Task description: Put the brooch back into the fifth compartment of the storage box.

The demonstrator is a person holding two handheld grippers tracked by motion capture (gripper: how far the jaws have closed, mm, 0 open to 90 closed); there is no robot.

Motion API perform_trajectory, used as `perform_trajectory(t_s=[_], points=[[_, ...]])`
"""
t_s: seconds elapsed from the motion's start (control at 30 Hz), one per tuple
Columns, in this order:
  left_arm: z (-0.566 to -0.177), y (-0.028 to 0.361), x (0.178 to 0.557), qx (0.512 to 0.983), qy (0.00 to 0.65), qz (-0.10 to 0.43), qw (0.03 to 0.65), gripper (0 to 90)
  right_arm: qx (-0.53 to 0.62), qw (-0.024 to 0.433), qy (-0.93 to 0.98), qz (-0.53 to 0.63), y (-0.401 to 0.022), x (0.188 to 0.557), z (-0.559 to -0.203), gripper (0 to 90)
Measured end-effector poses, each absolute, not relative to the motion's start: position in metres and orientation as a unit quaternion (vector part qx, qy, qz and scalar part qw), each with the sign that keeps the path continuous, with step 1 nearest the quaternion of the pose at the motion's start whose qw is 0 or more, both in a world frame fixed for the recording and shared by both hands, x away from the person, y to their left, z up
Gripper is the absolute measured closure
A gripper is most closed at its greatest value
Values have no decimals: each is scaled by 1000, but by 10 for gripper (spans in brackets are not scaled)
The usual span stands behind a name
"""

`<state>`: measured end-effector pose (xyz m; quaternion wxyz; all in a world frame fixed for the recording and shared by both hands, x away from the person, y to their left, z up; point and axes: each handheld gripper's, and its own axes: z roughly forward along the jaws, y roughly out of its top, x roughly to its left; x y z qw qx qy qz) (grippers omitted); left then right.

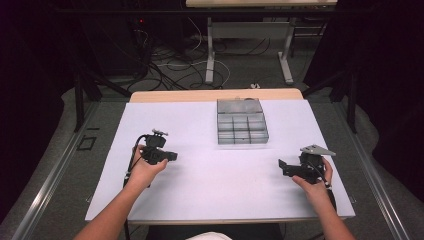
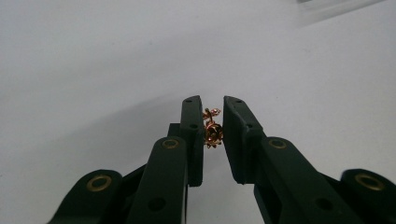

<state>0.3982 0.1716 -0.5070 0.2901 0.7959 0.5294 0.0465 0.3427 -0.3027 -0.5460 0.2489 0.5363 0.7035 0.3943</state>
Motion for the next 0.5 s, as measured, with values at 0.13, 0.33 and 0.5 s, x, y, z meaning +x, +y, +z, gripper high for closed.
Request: perform_trajectory(t_s=[0.13, 0.33, 0.5], points=[[-506, 165, 399, 797, 522, 46, 299, 789, 535, 250, 705, 394, -303, 343, -546, 28], [-506, 157, 399, 799, 514, 45, 308, 789, 538, 247, 703, 394, -301, 342, -546, 29], [-506, 149, 399, 797, 511, 46, 317, 789, 537, 248, 704, 393, -302, 343, -547, 29]])
